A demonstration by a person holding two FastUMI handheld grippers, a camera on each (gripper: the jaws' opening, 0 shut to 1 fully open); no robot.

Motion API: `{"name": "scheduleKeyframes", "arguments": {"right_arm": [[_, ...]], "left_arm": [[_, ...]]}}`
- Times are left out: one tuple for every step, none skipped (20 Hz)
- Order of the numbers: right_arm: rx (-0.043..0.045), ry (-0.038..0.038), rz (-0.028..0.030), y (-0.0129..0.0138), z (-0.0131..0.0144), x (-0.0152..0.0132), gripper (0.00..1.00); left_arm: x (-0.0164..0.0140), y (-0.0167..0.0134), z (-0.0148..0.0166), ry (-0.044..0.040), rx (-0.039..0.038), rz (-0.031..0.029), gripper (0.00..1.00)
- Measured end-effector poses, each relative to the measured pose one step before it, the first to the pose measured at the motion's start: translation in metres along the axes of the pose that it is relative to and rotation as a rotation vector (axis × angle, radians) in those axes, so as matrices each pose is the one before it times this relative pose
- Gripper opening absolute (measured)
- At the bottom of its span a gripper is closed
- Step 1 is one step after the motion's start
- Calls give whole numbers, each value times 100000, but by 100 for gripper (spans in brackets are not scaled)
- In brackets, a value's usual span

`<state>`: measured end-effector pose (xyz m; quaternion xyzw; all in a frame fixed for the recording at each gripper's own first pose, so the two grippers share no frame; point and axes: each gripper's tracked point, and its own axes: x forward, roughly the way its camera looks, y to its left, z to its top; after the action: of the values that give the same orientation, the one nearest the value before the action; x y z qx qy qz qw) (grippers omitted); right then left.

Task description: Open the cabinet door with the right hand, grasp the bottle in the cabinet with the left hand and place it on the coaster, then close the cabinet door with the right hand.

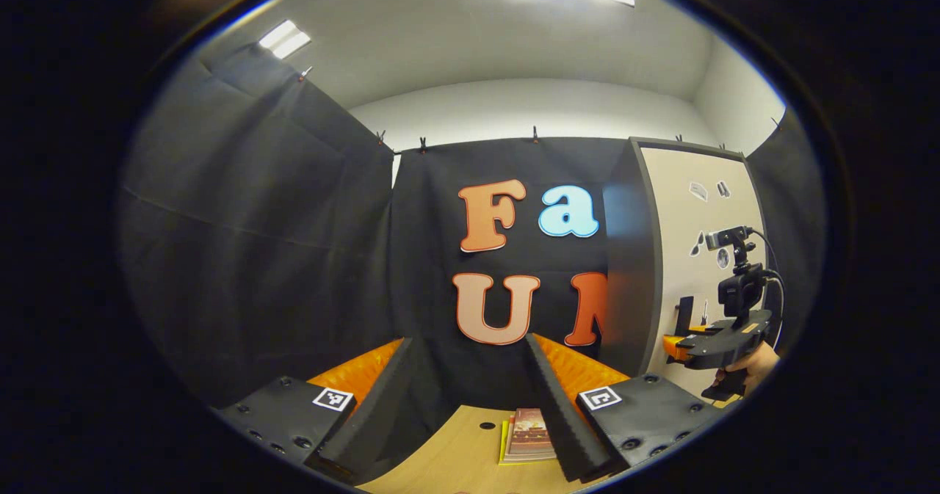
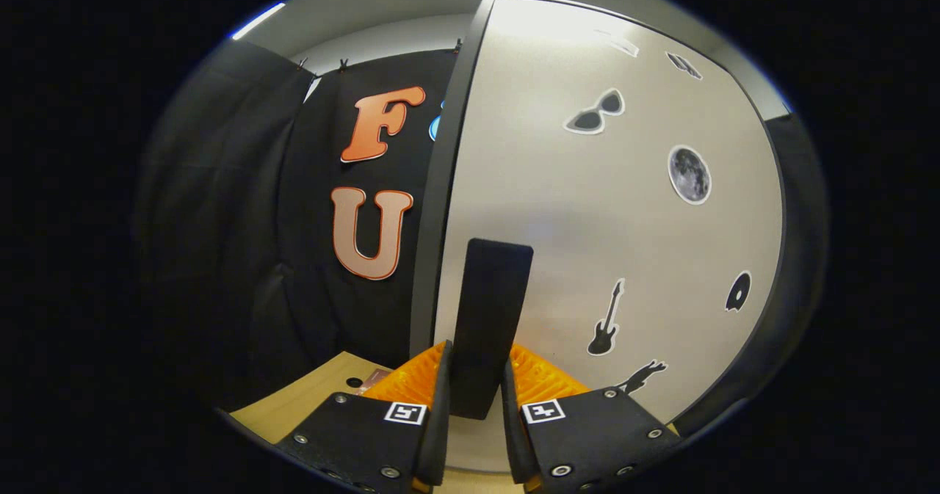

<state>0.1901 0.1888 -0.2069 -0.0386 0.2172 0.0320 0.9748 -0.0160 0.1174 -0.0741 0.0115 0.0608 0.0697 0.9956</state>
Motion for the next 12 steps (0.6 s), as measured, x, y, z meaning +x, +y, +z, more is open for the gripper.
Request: {"name": "scheduleKeyframes", "arguments": {"right_arm": [[-2118, -1869, 1189, -66, 117, -142, 32], [-1060, -991, 723, 31, -83, -168, 29], [1335, -124, 746, 79, 3, -279, 28], [1509, 727, 1373, 176, 62, -121, 26], [502, 405, 1592, 114, 16, -243, 25], [-33, 13, 1475, 181, 57, -429, 24], [-219, -456, 1421, 207, 127, -588, 24], [-395, -1271, 1500, 289, 148, -701, 24], [-1627, -1443, 1536, 112, 126, -771, 24], [-27, -1025, 1119, 27, -292, -1358, 24], [229, -431, 1426, 20, -208, -1065, 24], [823, -373, 1662, 33, -147, -1396, 24]], "left_arm": [[6, -209, -330, 604, -676, -376, 95], [47, -31, -462, 683, -120, -20, 95], [172, -427, -204, 263, -91, -762, 95], [537, -441, -256, 409, -55, -559, 95], [513, -279, -205, 583, -34, -422, 95], [652, -495, -287, 137, 46, -553, 95], [528, -347, -112, -60, 51, -230, 95], [480, -313, -160, -130, 81, -587, 95], [581, -433, -147, -177, -188, -577, 95], [532, -598, -251, 263, -92, -853, 91], [723, -640, -395, 359, -201, -1065, 95], [934, -315, -356, 404, 45, -1004, 95]]}}
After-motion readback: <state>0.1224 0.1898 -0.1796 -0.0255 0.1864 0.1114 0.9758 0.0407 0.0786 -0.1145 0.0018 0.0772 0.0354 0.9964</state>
